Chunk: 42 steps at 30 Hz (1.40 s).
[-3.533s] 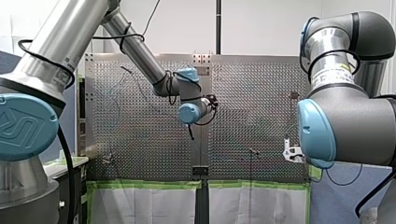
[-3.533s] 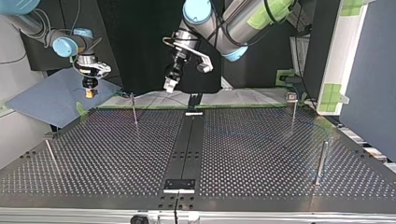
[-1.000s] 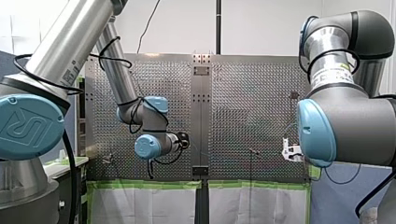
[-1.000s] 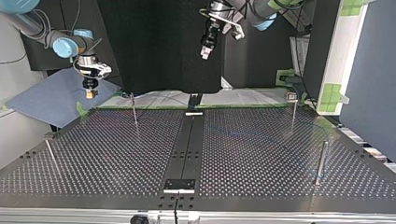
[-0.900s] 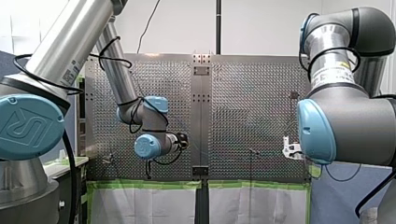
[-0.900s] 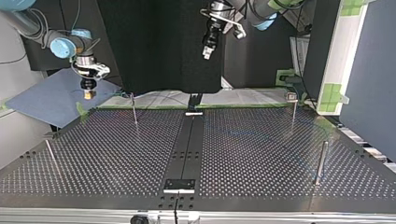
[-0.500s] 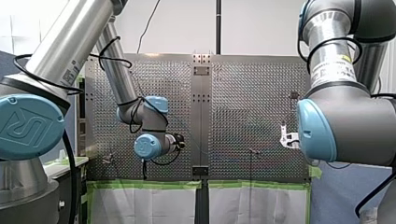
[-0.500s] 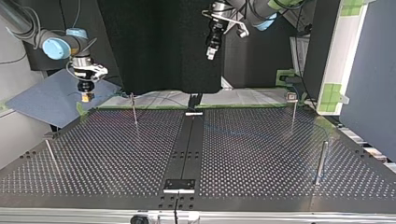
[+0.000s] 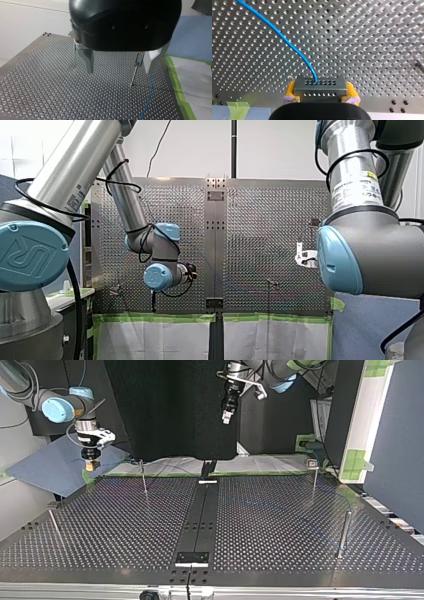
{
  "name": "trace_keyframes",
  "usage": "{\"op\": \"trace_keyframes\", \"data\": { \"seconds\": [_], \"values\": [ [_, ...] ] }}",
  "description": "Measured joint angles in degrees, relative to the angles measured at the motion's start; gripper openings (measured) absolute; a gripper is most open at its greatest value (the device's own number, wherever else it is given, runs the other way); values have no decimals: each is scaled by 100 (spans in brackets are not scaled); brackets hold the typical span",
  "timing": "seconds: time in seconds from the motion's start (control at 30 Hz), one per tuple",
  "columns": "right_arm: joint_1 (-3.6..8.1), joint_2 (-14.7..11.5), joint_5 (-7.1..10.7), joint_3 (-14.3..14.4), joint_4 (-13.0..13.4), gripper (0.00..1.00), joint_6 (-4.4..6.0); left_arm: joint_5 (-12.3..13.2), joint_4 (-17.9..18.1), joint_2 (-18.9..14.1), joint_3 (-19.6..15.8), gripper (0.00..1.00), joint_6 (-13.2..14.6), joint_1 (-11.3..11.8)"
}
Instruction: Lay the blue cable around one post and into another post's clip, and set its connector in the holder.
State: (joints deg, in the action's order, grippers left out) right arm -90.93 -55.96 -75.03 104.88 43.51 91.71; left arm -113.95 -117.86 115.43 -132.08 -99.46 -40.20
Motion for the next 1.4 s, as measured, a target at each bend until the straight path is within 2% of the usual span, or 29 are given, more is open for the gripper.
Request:
{"op": "trace_keyframes", "data": {
  "seconds": [0.23, 0.37, 0.53, 0.67, 0.93, 1.4],
  "values": [
    [-289, -356, -124, 26, -352, 0, 356, -3, -101, 0, 0, 100, 26, 0],
    [-353, -554, -245, 25, -493, 0, 550, -7, -153, 0, 0, 100, 74, 0],
    [-373, -825, -399, -6, -642, 0, 689, -8, -174, 0, 0, 100, 88, 1],
    [-356, -1044, -431, -71, -787, 0, 730, -8, -180, 0, -1, 100, 92, 1],
    [-342, -1467, -433, -202, -919, 0, 743, -8, -189, 0, 0, 100, 94, 1],
    [-253, -2059, -497, -279, -932, 0, 780, -9, -218, 0, -1, 100, 94, 43]
  ]
}}
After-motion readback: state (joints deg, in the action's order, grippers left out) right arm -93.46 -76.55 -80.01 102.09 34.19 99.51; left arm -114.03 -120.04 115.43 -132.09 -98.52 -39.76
